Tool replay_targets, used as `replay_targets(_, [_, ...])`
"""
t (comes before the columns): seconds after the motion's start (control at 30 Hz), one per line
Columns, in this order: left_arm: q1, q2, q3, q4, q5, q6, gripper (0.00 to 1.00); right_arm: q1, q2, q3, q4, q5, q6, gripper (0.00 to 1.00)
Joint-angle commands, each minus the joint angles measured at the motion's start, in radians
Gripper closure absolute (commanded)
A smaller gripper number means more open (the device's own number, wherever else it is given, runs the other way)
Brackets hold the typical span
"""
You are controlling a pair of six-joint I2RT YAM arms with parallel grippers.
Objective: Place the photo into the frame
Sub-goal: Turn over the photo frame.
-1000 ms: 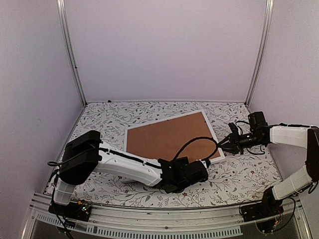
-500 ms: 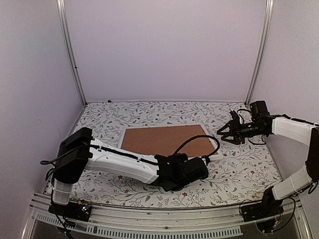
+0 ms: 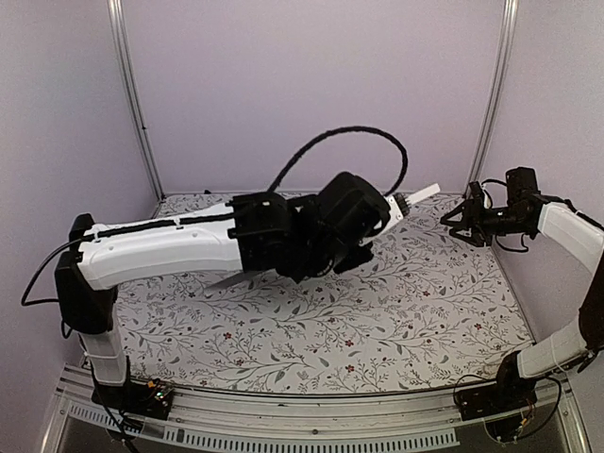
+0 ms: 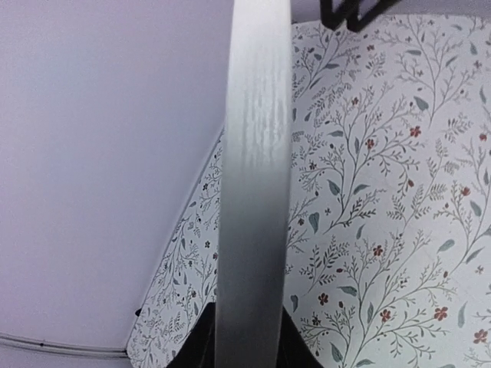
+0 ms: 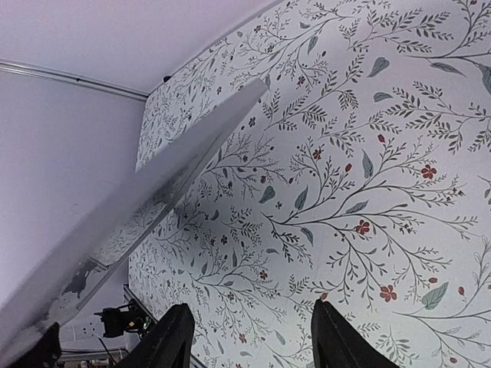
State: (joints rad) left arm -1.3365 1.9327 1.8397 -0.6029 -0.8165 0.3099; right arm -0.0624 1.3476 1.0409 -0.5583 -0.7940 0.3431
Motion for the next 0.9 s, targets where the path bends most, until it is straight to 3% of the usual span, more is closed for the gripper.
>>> replay_targets(0.0, [0.141, -0.099, 0.215, -0.122, 0.226, -0.222, 1.00, -0.004, -0.015, 0.010, -0.038, 0.009, -0.030, 0.44])
replay_targets(0.23, [0.344, -0.201, 0.262, -0.136, 0.574, -0.426, 1.00, -0.004, -0.017, -0.039, -0.006, 0.009, -0.026, 0.44])
replay_targets(0.57, [0.698, -0.363, 0.136, 0.070, 1.117, -0.753, 1.00, -0.004, -0.023, -0.093, 0.043, -0.013, -0.007, 0.45])
replay_targets(0.87, [0.855, -0.401, -0.272, 0.514, 1.436, -1.127, 1.00, -0.004, -0.030, -0.123, 0.063, -0.022, -0.001, 0.45])
